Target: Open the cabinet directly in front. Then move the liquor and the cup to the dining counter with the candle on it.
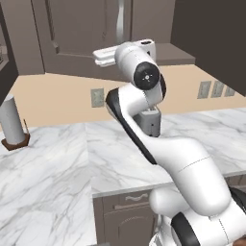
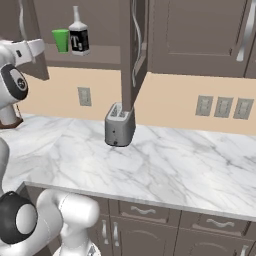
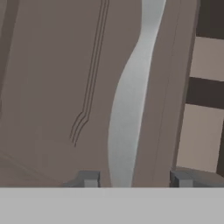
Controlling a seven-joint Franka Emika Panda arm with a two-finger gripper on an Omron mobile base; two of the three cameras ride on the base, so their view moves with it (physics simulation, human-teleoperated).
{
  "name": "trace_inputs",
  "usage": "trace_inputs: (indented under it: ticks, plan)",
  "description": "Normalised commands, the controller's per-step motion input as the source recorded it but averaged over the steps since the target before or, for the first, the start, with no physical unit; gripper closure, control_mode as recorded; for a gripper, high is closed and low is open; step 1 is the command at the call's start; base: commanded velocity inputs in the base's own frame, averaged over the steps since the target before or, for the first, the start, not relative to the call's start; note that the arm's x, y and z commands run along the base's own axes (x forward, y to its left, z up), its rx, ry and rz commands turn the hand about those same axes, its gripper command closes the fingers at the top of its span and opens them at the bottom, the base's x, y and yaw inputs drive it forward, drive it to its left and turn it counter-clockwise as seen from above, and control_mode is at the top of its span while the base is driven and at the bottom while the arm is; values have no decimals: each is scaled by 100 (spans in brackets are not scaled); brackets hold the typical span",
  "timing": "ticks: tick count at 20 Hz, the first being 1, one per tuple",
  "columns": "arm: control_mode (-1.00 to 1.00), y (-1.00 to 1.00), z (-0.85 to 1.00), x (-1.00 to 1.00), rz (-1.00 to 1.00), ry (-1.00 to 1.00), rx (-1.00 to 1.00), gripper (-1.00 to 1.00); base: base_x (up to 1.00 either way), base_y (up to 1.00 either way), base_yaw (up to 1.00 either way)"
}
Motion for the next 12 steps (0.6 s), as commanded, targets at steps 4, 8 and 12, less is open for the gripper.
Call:
trace_inputs:
  ticks: [4,8,12]
  plan:
    - [-100,87,-7,-26,0,16,-7,100,0,0,0]
    - [-100,71,-14,-7,0,9,-5,100,0,0,0]
    - [-100,68,-24,-11,0,5,-4,100,0,0,0]
